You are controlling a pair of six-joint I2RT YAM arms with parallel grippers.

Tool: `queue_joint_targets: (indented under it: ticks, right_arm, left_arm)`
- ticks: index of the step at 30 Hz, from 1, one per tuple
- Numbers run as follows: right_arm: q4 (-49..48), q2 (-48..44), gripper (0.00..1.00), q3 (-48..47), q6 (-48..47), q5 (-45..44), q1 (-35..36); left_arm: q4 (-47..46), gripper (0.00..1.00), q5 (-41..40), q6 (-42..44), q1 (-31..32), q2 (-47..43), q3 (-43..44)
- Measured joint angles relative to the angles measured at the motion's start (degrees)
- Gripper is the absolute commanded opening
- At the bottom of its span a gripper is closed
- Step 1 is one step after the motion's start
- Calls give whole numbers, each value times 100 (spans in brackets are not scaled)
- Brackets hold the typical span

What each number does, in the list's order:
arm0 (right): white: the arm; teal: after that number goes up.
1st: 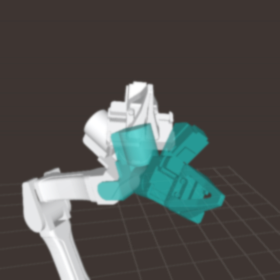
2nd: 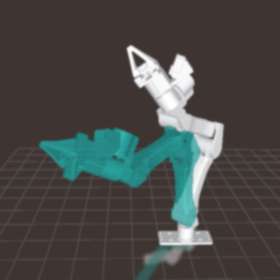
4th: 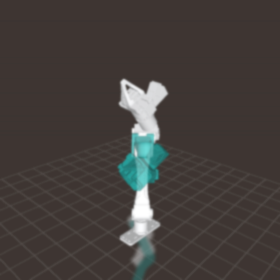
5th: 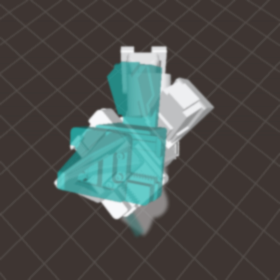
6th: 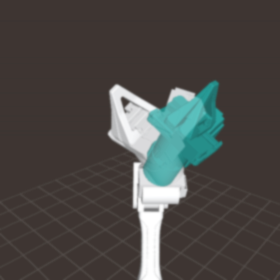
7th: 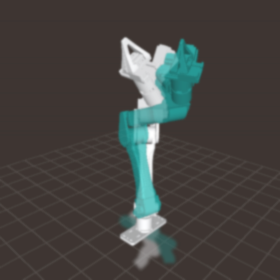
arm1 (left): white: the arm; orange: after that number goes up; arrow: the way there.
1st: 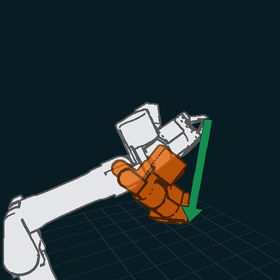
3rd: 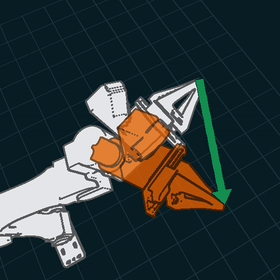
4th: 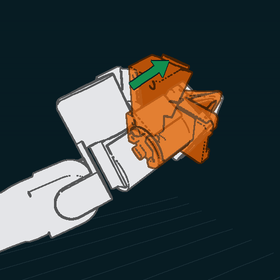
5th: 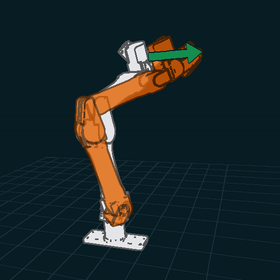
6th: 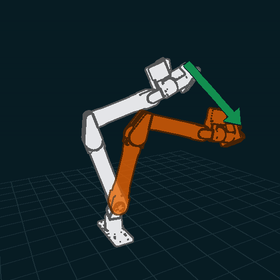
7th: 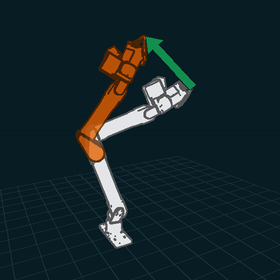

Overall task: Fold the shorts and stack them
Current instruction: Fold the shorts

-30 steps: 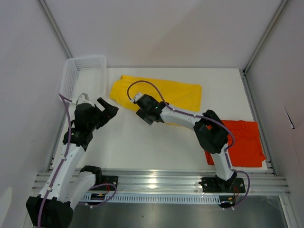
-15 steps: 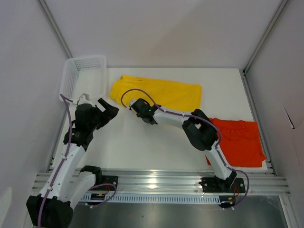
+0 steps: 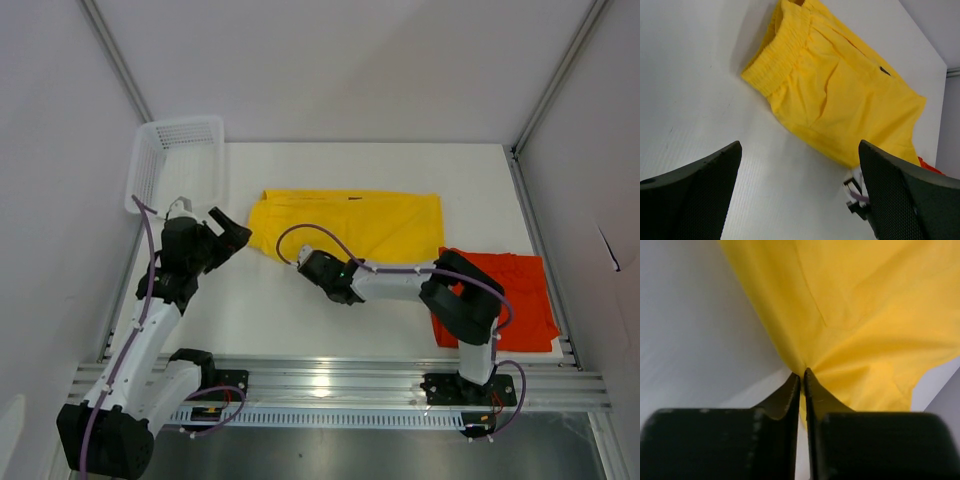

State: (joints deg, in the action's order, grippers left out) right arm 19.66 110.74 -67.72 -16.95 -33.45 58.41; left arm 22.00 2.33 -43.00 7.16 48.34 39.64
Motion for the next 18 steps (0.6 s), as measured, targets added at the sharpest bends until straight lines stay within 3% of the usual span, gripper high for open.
queue_joint_targets:
  ticks: [2,7,11,15,18]
  right_arm:
    - [149,-385,30,341,236,-92,190]
    - [304,-916,51,603,669,-166,651]
    - [348,-1386,71,382,964,459,575]
    - [315,-1333,70,-603,1270,1180,361]
    - [205,-754,50,-1799,1729,1762,153]
  left_arm:
    - [0,99,2,17,0,48,-37]
    - [-48,99,68,66,-17,66,-260]
    - [-205,99,380,138,-269,264,-490]
    - [-623,99,817,138,-984,645,-769]
    - [-1099,99,962,33,-1318,811,-1082]
